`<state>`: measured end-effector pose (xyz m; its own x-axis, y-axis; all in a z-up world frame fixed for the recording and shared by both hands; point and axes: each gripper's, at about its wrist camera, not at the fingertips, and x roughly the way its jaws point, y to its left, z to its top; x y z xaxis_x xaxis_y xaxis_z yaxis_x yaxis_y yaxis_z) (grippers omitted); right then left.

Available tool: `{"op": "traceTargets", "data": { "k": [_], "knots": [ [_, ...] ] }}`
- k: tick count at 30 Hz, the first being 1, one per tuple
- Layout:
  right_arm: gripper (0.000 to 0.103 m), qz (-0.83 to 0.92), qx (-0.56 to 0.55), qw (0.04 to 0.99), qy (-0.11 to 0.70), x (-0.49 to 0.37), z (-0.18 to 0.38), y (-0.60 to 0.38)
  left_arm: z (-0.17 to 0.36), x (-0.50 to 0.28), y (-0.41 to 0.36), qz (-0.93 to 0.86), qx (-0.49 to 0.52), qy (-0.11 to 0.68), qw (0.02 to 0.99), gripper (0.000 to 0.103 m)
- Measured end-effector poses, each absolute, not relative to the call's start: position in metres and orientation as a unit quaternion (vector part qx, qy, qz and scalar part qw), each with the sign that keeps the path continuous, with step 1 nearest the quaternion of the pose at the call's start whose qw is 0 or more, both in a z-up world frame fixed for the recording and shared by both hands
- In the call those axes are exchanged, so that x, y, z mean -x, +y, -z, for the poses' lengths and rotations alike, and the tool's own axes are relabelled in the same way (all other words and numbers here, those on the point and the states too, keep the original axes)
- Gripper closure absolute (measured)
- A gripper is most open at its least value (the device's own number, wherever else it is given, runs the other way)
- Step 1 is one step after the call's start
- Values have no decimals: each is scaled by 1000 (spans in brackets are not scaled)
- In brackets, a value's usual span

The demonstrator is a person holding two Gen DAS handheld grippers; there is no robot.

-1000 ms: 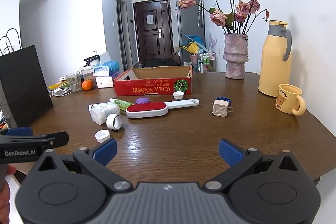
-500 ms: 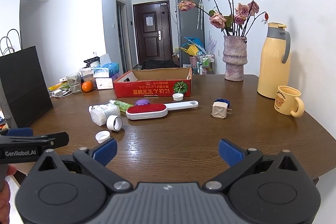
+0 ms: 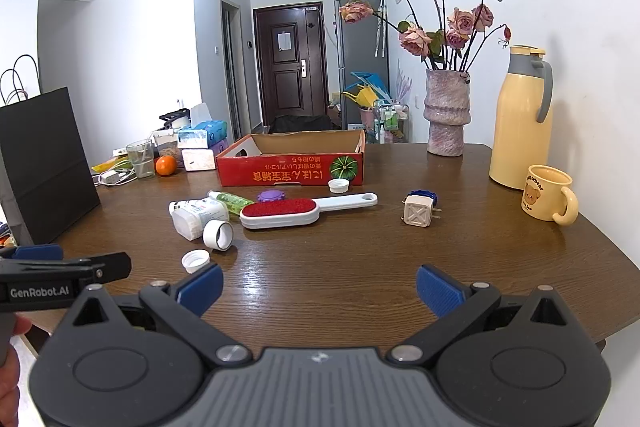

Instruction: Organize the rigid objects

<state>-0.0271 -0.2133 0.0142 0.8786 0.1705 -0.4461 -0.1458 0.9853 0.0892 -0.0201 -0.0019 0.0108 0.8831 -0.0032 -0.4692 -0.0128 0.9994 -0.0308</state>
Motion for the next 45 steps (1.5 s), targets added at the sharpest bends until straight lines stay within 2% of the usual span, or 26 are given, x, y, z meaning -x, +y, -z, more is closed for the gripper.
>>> {"op": "traceTargets", "data": {
  "k": [35, 45],
  "knots": [
    [0, -82, -26, 968, 235, 26, -13, -213, -9, 21, -1, -1, 17, 246, 969, 0],
    [0, -81, -25, 965, 249, 9, -8, -212, 1, -1, 1, -1, 22, 265, 964, 0]
  ]
}}
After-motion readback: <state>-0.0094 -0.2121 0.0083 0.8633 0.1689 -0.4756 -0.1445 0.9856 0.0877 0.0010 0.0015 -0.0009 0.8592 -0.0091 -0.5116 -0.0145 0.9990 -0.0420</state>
